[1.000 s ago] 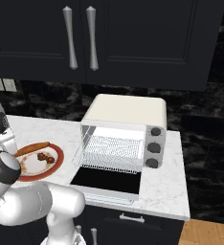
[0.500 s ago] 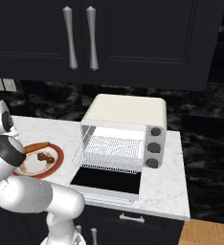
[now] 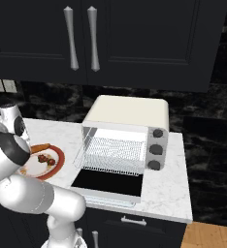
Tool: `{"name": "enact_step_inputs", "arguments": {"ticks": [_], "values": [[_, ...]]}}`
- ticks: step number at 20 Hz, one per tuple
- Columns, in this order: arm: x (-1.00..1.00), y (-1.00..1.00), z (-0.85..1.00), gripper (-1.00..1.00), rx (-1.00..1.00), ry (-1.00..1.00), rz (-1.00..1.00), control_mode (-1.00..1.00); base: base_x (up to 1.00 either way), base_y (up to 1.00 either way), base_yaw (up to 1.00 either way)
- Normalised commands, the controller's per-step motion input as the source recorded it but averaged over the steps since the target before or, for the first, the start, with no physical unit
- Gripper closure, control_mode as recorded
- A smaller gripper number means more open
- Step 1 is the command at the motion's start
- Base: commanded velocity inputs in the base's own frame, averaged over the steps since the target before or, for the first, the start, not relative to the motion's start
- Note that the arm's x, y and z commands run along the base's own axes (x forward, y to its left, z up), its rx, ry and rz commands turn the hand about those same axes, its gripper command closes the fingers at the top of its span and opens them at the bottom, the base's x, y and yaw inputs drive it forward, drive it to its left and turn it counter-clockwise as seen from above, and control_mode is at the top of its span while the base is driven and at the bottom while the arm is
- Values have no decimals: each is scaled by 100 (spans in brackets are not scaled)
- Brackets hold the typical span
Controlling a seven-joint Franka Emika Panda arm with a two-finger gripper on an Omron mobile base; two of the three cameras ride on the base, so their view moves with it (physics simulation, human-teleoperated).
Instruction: Pick up the kebab skewer and baguette bread, and place them inside the toaster oven. Close the toaster oven door and start by setting the timer.
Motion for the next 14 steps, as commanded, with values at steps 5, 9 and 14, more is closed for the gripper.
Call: {"name": "enact_step_inputs", "arguments": {"ticks": [5,9,14], "values": [[9,0,-4,-100,1,0,-4,-100,0,0,0],[17,8,-7,-100,0,0,-5,-100,0,0,0],[20,12,0,-100,0,0,-4,-100,0,0,0]]}}
